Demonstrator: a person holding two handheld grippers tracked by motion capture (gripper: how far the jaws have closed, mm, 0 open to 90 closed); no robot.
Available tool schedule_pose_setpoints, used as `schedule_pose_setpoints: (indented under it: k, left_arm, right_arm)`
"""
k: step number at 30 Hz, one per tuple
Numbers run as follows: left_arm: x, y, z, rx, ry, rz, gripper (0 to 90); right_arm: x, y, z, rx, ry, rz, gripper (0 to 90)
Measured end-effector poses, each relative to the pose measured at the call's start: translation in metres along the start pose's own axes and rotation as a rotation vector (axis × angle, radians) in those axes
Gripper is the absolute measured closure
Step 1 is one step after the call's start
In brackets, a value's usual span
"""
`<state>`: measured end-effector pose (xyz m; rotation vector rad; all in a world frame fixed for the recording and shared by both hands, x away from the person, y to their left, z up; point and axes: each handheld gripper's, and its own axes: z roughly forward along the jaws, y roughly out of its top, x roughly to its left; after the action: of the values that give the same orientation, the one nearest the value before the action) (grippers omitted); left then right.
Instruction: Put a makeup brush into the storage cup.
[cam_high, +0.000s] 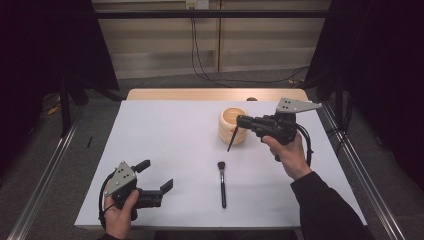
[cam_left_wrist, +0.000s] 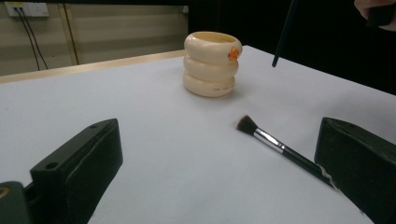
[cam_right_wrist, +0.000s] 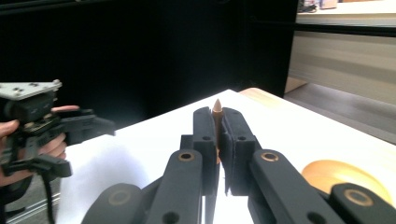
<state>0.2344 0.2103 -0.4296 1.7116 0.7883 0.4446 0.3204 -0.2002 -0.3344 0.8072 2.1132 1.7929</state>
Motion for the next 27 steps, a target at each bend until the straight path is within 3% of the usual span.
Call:
schedule_pose_setpoints:
  k: [15,27]
  left_arm:
    - [0.001,-0.003,-0.001,0.009,0.002,0.006,1.1]
    - [0.001,-0.003,-0.001,0.007,-0.009,-0.001,1.3]
  right_arm:
    - [-0.029,0.029,-0.001,0.017,-0.111,-0.046,84.7]
    - [-0.056,0.042,0.010,0.026,-0.197,-0.033,84.6]
